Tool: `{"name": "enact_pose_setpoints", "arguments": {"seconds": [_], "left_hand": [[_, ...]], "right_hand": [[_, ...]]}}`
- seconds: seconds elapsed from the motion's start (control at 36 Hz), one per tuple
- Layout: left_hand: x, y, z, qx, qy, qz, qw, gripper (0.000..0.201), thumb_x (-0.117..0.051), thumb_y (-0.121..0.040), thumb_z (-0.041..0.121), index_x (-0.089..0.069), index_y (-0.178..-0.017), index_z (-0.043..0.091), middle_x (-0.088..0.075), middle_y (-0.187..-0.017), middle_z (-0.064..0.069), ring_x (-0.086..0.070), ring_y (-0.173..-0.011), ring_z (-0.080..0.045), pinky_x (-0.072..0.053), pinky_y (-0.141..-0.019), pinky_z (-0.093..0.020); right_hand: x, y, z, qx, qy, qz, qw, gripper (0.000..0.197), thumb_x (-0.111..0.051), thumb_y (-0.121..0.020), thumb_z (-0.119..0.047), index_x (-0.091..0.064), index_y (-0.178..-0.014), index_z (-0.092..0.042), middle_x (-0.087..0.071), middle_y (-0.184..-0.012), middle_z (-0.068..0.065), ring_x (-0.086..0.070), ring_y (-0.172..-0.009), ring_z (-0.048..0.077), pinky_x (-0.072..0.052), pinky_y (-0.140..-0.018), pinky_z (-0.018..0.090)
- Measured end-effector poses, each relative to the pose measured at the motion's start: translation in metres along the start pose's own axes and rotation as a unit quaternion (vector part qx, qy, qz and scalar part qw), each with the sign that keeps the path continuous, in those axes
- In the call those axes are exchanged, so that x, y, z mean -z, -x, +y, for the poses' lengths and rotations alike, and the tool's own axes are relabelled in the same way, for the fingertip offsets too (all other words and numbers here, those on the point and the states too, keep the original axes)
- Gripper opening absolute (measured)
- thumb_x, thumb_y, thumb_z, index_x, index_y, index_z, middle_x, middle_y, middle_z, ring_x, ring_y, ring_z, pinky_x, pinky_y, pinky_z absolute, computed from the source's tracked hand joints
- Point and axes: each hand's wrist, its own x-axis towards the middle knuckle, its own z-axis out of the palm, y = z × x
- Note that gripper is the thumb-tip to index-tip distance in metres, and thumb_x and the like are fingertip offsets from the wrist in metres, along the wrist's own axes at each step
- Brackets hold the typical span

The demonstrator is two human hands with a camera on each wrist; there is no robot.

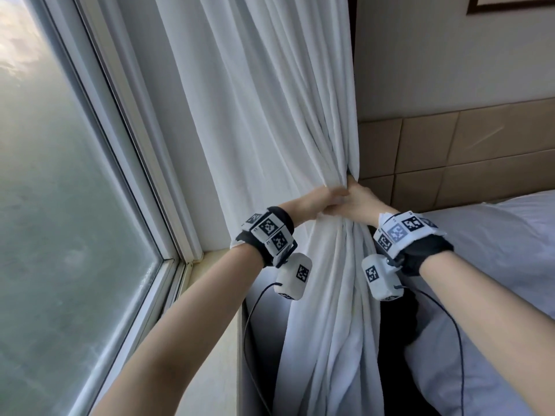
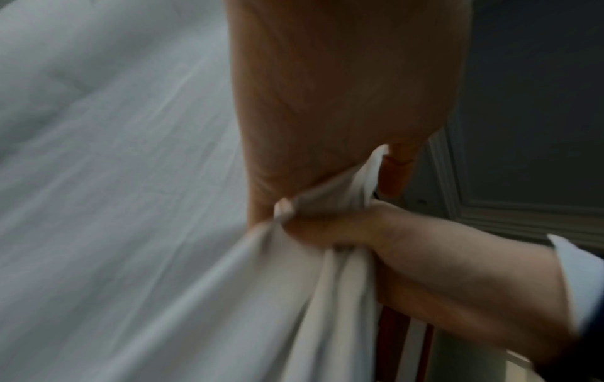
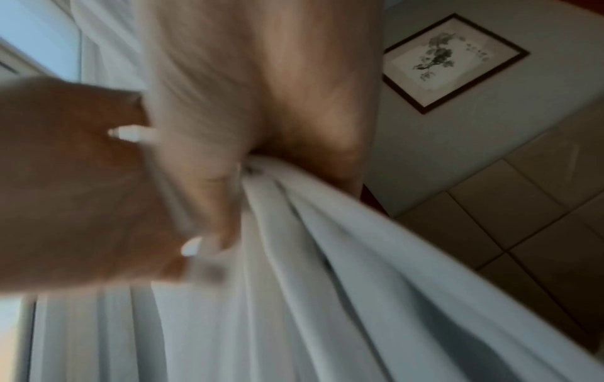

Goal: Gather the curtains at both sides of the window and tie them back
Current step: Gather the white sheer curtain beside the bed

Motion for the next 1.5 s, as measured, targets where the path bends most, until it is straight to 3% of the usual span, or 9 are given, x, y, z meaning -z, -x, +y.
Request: {"name": "enact_pose_setpoints", "arguments": {"seconds": [0.11, 0.36, 0.61, 0.72, 0.86, 0.97, 1.08, 1.28, 1.5], "left_hand": [[0.012, -0.002, -0.018, 0.004, 0.069, -0.008, 0.998, 0.077, -0.033, -0.089, 0.07, -0.028, -0.15, 0.024, -0.035, -0.153, 0.002, -0.033, -0.14, -0.014, -0.023, -0.116, -0.046], [0.081, 0.015, -0.086, 0.036, 0.232, 0.274, 0.933, 0.066, -0.052, -0.082, 0.062, -0.048, -0.136, 0.025, -0.04, -0.14, -0.006, -0.036, -0.133, -0.024, -0.035, -0.107, -0.048], [0.1, -0.018, -0.091, 0.075, 0.254, 0.26, 0.929, 0.075, -0.032, -0.084, 0.075, -0.046, -0.14, 0.028, -0.049, -0.143, 0.003, -0.04, -0.134, -0.019, -0.024, -0.112, -0.053], [0.08, -0.035, -0.069, 0.052, 0.3, 0.235, 0.923, 0.049, -0.041, -0.089, 0.057, -0.066, -0.115, 0.024, -0.072, -0.108, 0.003, -0.063, -0.106, -0.018, -0.044, -0.101, -0.044], [0.059, -0.037, -0.049, 0.036, 0.319, 0.226, 0.92, 0.046, -0.031, -0.103, 0.008, -0.047, -0.06, 0.01, -0.055, -0.046, 0.002, -0.052, -0.044, -0.006, -0.044, -0.048, -0.017], [0.054, -0.051, -0.06, 0.061, 0.347, 0.213, 0.911, 0.045, -0.032, -0.102, 0.0, -0.026, -0.065, 0.026, -0.033, -0.062, 0.013, -0.033, -0.049, 0.006, -0.028, -0.047, -0.004], [0.057, -0.052, -0.06, -0.022, 0.23, 0.182, 0.956, 0.062, -0.026, -0.102, 0.005, -0.045, -0.043, 0.012, -0.04, -0.035, 0.007, -0.04, -0.031, -0.006, -0.035, -0.038, -0.011], [0.066, -0.038, -0.061, -0.045, 0.305, 0.112, 0.945, 0.045, -0.034, -0.1, -0.004, -0.062, -0.067, 0.009, -0.065, -0.054, 0.003, -0.064, -0.051, -0.008, -0.051, -0.05, -0.02], [0.083, -0.041, -0.084, -0.03, 0.193, 0.399, 0.896, 0.019, -0.055, -0.087, 0.004, -0.054, -0.07, 0.013, -0.056, -0.069, -0.003, -0.052, -0.067, -0.017, -0.046, -0.065, -0.028]], "right_hand": [[-0.003, 0.007, 0.009, 0.036, 0.002, 0.044, 0.998, 0.066, -0.06, -0.089, -0.021, -0.029, -0.147, -0.024, -0.054, -0.134, 0.012, -0.053, -0.122, 0.033, -0.045, -0.099, 0.037], [0.005, 0.014, 0.008, 0.003, -0.055, -0.024, 0.998, 0.056, -0.055, -0.088, -0.001, -0.039, -0.141, -0.01, -0.052, -0.129, 0.01, -0.047, -0.123, 0.026, -0.036, -0.095, 0.026], [-0.003, 0.006, 0.01, -0.046, -0.111, 0.006, 0.993, 0.051, -0.047, -0.076, 0.016, -0.047, -0.123, -0.004, -0.051, -0.104, 0.008, -0.048, -0.103, 0.027, -0.042, -0.089, 0.032], [-0.01, 0.001, 0.007, -0.045, -0.118, -0.007, 0.992, 0.054, -0.043, -0.074, 0.017, -0.046, -0.124, -0.003, -0.051, -0.106, 0.009, -0.048, -0.103, 0.026, -0.042, -0.085, 0.03], [-0.017, -0.01, 0.006, -0.047, -0.132, 0.002, 0.99, 0.053, -0.038, -0.079, 0.016, -0.045, -0.129, 0.0, -0.051, -0.103, 0.009, -0.049, -0.092, 0.022, -0.042, -0.064, 0.024], [-0.023, -0.024, 0.008, -0.059, -0.144, 0.02, 0.988, 0.044, -0.039, -0.082, 0.009, -0.047, -0.126, 0.002, -0.053, -0.103, 0.011, -0.052, -0.088, 0.023, -0.044, -0.064, 0.025], [-0.024, -0.035, 0.005, -0.059, -0.153, 0.03, 0.986, 0.039, -0.04, -0.087, 0.008, -0.046, -0.122, -0.007, -0.053, -0.093, 0.003, -0.05, -0.094, 0.023, -0.041, -0.07, 0.027], [-0.032, -0.047, 0.008, -0.056, -0.156, 0.041, 0.985, 0.035, -0.047, -0.09, -0.002, -0.049, -0.125, -0.002, -0.057, -0.108, 0.015, -0.058, -0.093, 0.028, -0.043, -0.058, 0.024], [-0.03, -0.045, 0.004, -0.059, -0.111, 0.038, 0.991, 0.053, -0.044, -0.076, -0.01, -0.048, -0.127, -0.001, -0.056, -0.121, 0.02, -0.056, -0.11, 0.035, -0.047, -0.085, 0.036]]}}
